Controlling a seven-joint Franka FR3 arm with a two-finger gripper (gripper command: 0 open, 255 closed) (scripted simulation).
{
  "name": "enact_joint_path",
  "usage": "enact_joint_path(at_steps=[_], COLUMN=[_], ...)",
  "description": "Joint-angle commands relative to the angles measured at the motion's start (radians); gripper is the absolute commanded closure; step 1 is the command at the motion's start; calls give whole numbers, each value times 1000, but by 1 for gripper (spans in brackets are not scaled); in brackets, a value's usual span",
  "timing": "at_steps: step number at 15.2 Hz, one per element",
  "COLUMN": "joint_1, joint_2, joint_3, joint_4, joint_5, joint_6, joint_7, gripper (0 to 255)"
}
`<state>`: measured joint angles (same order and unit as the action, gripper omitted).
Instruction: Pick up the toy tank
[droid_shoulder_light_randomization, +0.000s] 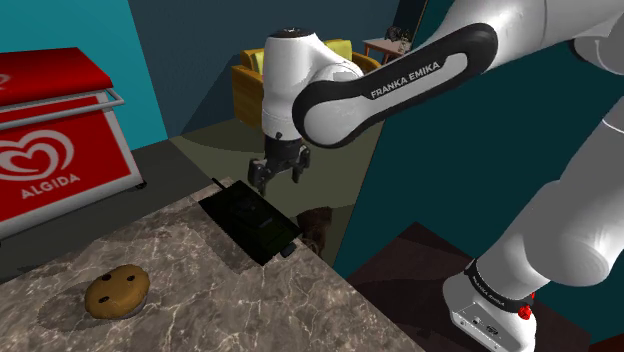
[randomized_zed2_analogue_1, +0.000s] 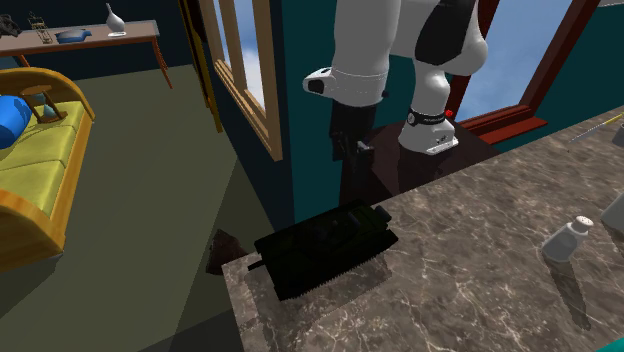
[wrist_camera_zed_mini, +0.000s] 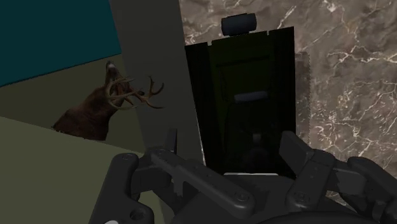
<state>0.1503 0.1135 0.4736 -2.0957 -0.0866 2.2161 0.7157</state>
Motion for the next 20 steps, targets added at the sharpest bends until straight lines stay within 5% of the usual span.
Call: enact_joint_path(at_steps=[1,4,13,14,20], joint_1=[23,68,84,85,85], joint_2=[90,208,268,269,270], joint_3=[3,-5,-26,-26,-27], joint_4=[65,162,135,137,138], joint_5=[-52,-113,-153,-153,-153], joint_6=[10,11,92,90,90], joint_7=[54,117,144,144,144], gripper=[0,0,0,255,255])
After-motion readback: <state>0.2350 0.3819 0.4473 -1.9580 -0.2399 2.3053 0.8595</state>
